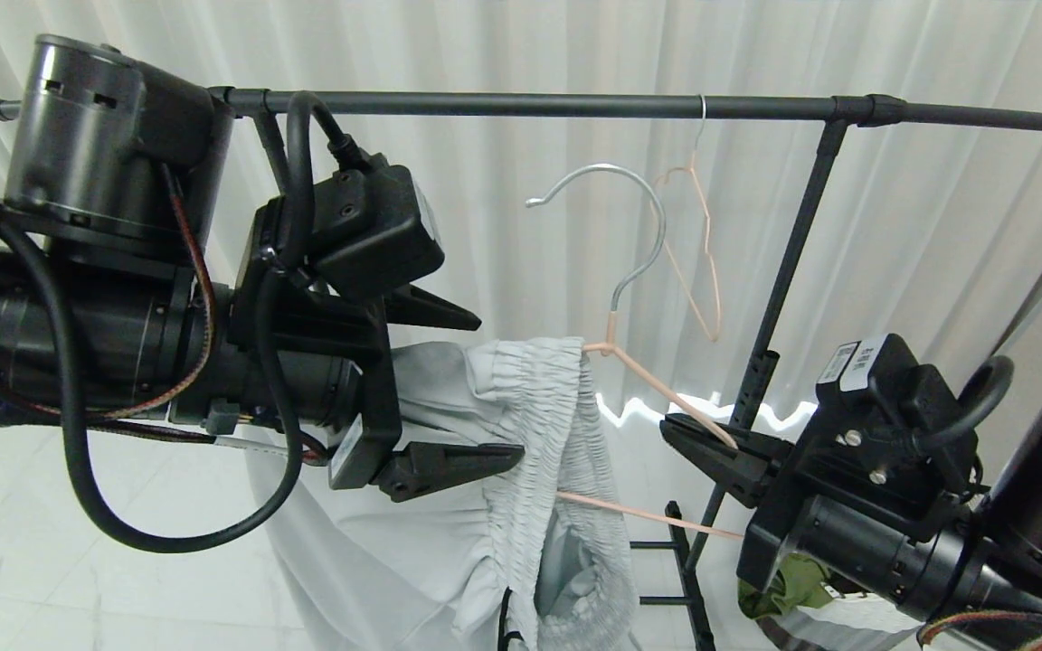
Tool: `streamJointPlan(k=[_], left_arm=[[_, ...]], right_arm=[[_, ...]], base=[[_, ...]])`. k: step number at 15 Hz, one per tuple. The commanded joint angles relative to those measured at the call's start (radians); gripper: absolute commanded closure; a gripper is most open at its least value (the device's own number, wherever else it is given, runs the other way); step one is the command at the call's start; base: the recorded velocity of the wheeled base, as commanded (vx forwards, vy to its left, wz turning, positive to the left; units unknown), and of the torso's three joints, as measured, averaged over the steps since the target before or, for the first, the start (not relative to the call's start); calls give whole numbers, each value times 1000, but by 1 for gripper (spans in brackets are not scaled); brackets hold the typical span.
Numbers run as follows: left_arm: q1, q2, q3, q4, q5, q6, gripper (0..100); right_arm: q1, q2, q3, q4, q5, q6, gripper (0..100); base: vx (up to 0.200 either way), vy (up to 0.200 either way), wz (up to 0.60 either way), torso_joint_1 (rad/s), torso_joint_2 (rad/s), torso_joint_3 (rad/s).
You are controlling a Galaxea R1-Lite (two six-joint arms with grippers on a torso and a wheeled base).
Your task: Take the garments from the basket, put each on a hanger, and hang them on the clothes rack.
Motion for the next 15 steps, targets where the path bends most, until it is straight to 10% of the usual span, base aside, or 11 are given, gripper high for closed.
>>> streamJointPlan(k=[1, 5, 6, 15], left_arm=[[0, 2, -1, 0, 1, 0, 0], [-1, 0, 3, 0, 0, 3, 0], [-1, 2, 3, 0, 0, 3, 100], [2, 2, 13, -1, -5, 53, 100]], right_arm=[[-2, 9, -4, 1, 1, -3, 100], [-1, -8, -2, -1, 1, -15, 100], [-1, -11, -2, 1, 2, -18, 100], [1, -17, -1, -21, 1, -26, 100]], base=[[0, 0, 0, 0, 0, 0], [0, 0, 0, 0, 0, 0], [0, 0, 0, 0, 0, 0], [0, 0, 0, 0, 0, 0]])
